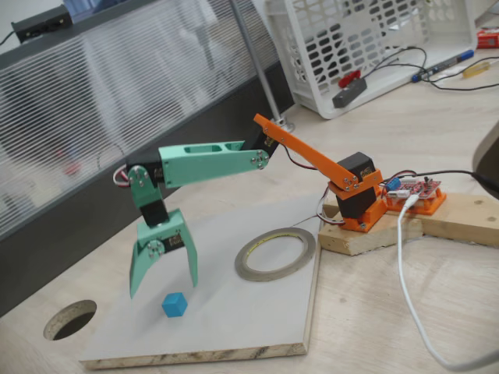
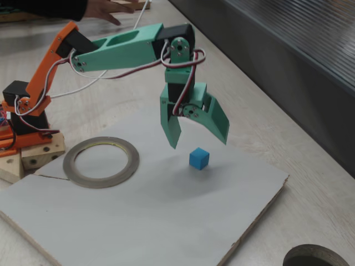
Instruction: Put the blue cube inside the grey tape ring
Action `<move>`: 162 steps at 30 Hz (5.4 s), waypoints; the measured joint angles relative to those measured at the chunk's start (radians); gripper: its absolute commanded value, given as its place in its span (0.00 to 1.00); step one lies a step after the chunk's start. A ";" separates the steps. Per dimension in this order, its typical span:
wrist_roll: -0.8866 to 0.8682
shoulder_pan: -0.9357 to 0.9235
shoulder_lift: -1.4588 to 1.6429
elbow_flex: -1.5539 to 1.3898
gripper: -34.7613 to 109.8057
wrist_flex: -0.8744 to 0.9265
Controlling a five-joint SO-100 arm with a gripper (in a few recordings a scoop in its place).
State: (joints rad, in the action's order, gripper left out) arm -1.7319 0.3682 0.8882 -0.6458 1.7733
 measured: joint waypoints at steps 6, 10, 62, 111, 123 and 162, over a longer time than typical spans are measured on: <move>-0.002 0.002 -0.118 0.006 0.77 -0.008; -0.002 0.002 -0.155 0.006 0.77 -0.005; 0.003 0.000 -0.067 -0.095 0.37 -0.247; -0.003 -0.364 1.161 -1.479 0.37 -0.245; -0.003 -0.293 1.198 -1.499 0.37 -0.245; -0.003 -0.296 1.201 -1.520 0.77 -0.249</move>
State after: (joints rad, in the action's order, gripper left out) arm -1.7349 0.0721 2.0893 -2.1660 1.5248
